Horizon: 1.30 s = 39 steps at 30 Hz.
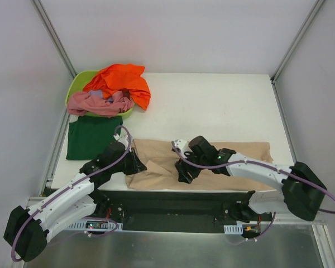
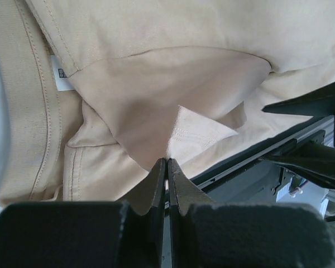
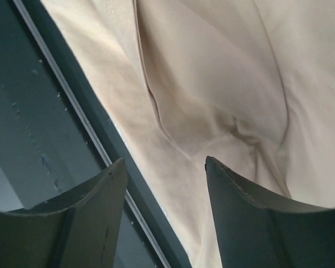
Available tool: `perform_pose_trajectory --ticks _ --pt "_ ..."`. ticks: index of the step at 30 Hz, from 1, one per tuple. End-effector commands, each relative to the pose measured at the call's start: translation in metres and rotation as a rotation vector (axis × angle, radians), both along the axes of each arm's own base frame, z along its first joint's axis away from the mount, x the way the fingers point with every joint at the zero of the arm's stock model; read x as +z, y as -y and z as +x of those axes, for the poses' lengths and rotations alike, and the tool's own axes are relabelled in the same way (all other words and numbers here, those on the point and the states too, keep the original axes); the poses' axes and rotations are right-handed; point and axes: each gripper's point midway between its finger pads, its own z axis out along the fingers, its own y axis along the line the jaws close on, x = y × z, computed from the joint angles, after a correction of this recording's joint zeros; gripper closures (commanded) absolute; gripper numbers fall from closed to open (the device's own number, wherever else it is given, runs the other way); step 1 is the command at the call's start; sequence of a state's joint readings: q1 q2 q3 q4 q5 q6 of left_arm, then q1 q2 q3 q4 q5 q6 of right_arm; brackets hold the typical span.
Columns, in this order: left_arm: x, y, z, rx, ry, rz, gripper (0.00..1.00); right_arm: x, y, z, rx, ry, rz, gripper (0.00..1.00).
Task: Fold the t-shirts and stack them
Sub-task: Fold the other side of the tshirt into a rectangle
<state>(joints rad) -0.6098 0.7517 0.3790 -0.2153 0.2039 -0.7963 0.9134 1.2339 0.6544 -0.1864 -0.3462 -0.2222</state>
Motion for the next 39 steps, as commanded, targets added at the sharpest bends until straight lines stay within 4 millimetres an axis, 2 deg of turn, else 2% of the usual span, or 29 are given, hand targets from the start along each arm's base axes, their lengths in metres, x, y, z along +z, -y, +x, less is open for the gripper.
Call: perform_pose_trajectory --ticks 1,5,9,11,16,23,28,30,34,39 --pt "0.01 0.002 0.009 0.004 0.05 0.008 1.0 -0.005 -0.025 0.016 0.034 0.091 -0.081 0.4" --pt "0.009 0.002 0.008 -0.002 0.047 0.008 1.0 -0.011 -0.035 0.016 0.064 0.104 -0.127 0.42" --pt "0.009 0.001 0.008 0.0 0.051 0.012 1.0 -0.026 -0.024 0.014 0.062 0.098 -0.222 0.45" --pt "0.008 0.001 0.009 0.003 0.049 0.015 1.0 -0.031 -0.019 0.012 0.06 0.096 -0.255 0.5" --pt "0.007 0.001 0.009 0.0 0.046 0.019 1.0 -0.036 -0.014 0.012 0.05 0.105 -0.277 0.57" --pt "0.01 0.003 0.007 -0.016 0.051 0.005 1.0 -0.02 -0.022 0.019 0.035 0.149 -0.24 0.81" --pt "0.015 0.008 0.0 -0.07 0.054 -0.023 1.0 -0.009 -0.015 0.015 0.061 0.152 -0.254 0.96" --pt "0.019 0.012 -0.006 -0.106 0.054 -0.046 1.0 -0.006 -0.01 0.011 0.079 0.15 -0.263 0.99" --pt "0.014 0.015 -0.02 -0.176 0.032 -0.07 1.0 -0.004 0.002 0.001 0.133 0.135 -0.299 0.99" --pt "0.002 0.015 -0.035 -0.246 0.004 -0.075 1.0 -0.008 0.019 0.004 0.174 0.168 -0.38 0.99"
